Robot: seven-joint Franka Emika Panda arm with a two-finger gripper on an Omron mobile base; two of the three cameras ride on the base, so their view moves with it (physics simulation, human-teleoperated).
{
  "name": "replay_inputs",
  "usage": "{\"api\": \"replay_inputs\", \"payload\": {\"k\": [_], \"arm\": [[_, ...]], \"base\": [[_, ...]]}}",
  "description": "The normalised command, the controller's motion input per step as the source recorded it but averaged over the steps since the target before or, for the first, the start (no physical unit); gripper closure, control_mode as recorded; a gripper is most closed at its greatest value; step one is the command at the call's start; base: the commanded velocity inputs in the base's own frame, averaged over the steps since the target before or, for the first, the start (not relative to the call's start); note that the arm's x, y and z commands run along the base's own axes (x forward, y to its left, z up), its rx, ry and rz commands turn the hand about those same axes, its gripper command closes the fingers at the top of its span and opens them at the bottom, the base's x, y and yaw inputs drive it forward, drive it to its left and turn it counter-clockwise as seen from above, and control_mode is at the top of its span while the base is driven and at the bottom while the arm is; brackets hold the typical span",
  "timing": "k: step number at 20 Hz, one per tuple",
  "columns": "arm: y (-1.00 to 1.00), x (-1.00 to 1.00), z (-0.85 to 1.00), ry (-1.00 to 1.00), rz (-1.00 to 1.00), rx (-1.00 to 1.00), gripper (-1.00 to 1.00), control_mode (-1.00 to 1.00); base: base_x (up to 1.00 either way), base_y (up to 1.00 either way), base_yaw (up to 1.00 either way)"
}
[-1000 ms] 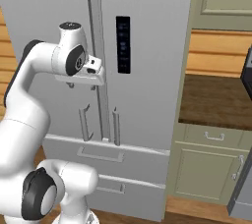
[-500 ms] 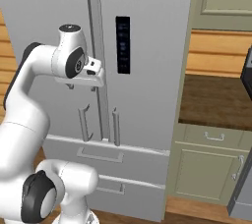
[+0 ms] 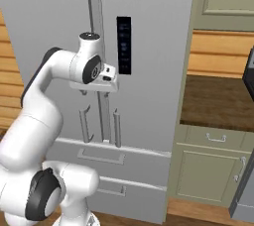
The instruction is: Take the strawberry from the fridge and place it on top of the pancake, located on the dining counter.
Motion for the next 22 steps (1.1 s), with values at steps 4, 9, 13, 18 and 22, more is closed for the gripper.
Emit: {"api": "replay_inputs", "payload": {"k": [4,9,13,18,22], "arm": [[-0.41,0.51,-0.76,0.03,0.05,0.01,-1.0,-1.0],[-0.22,0.26,-0.91,-0.12,0.09,0.01,-1.0,-1.0],[-0.17,0.58,-0.75,-0.04,0.09,0.0,-1.0,-1.0],[-0.16,0.55,-0.39,-0.09,0.08,0.0,-1.0,-1.0],[-0.23,0.42,-0.38,-0.14,0.08,0.0,-1.0,-1.0]], "base": [[0.0,0.0,0.0],[0.0,0.0,0.0],[0.0,0.0,0.0],[0.0,0.0,0.0],[0.0,0.0,0.0]]}}
